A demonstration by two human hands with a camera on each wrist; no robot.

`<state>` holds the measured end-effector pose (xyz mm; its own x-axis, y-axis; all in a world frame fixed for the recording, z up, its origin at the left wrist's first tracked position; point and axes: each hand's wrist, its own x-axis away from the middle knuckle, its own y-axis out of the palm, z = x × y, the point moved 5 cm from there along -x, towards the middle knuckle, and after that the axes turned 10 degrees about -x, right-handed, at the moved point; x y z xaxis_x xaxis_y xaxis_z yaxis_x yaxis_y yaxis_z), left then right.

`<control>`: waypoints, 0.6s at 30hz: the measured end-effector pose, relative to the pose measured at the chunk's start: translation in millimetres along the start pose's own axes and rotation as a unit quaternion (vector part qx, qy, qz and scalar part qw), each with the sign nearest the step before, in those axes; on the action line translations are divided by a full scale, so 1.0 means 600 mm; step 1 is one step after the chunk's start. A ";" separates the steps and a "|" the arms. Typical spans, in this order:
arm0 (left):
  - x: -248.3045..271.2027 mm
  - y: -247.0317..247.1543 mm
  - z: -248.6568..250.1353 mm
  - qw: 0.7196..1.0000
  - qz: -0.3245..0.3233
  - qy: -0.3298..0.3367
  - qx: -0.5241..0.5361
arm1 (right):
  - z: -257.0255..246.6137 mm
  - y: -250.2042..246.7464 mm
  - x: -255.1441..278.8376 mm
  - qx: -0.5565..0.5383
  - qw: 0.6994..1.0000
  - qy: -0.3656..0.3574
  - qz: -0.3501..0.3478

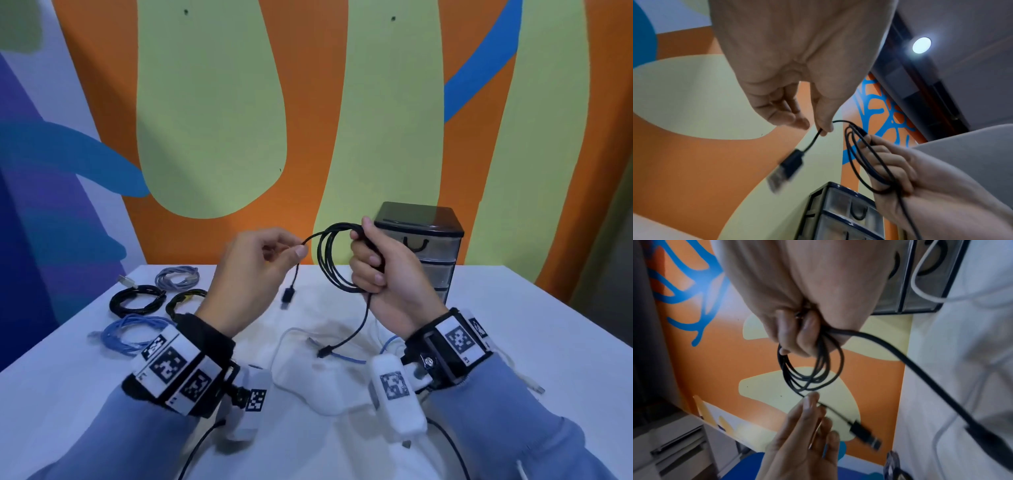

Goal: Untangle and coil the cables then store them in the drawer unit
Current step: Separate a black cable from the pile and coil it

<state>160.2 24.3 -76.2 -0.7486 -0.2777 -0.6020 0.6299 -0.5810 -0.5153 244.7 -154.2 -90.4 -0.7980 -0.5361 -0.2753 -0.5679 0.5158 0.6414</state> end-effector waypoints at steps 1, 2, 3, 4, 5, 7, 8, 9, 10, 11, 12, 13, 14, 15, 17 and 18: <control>0.002 0.005 0.002 1.000 0.002 -0.004 0.010 | 0.005 0.006 0.002 -0.022 0.999 0.020 -0.013; 0.005 0.012 0.004 0.999 -0.001 -0.016 0.037 | 0.011 0.011 0.004 -0.040 0.998 0.036 -0.024; 0.007 0.018 0.006 0.996 -0.004 -0.034 0.078 | 0.016 0.014 0.005 -0.052 0.997 0.047 -0.031; 0.011 0.025 0.009 0.990 -0.010 -0.059 0.128 | 0.020 0.015 0.005 -0.060 0.996 0.051 -0.033; 0.015 0.031 0.015 0.979 -0.020 -0.084 0.184 | 0.023 0.014 0.004 -0.062 0.996 0.051 -0.031; 0.023 0.042 0.027 0.949 -0.048 -0.126 0.285 | 0.024 0.009 0.000 -0.048 0.998 0.031 -0.021; 0.025 0.044 0.031 0.932 -0.059 -0.141 0.329 | 0.023 0.006 -0.002 -0.032 0.999 0.014 -0.014; 0.027 0.046 0.034 0.917 -0.069 -0.152 0.362 | 0.021 0.004 -0.004 -0.013 1.000 -0.006 -0.008; 0.028 0.047 0.037 0.908 -0.079 -0.155 0.383 | 0.019 0.001 -0.005 0.007 1.000 -0.025 -0.001; 0.029 0.048 0.039 0.908 -0.087 -0.149 0.382 | 0.019 0.000 -0.005 0.028 0.999 -0.043 0.006; 0.030 0.050 0.039 0.917 -0.091 -0.139 0.362 | 0.019 -0.002 -0.005 0.055 0.996 -0.061 0.018; 0.032 0.052 0.038 0.932 -0.092 -0.128 0.327 | 0.021 -0.003 -0.005 0.091 0.992 -0.079 0.032; 0.034 0.054 0.036 0.944 -0.089 -0.122 0.294 | 0.023 -0.003 -0.004 0.134 0.985 -0.097 0.049; 0.036 0.057 0.034 0.948 -0.084 -0.125 0.279 | 0.025 -0.004 -0.002 0.175 0.976 -0.111 0.064; 0.038 0.061 0.032 0.942 -0.086 -0.136 0.294 | 0.027 -0.006 0.000 0.228 0.962 -0.124 0.088; 0.038 0.063 0.032 0.932 -0.094 -0.143 0.321 | 0.028 -0.007 0.001 0.239 0.958 -0.125 0.097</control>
<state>162.9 -18.9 -98.0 -0.9155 -0.2643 -0.3034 0.2980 -0.9520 -0.0698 243.2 -145.7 -105.2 -0.8871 -0.2533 -0.3858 -0.3841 0.8687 0.3129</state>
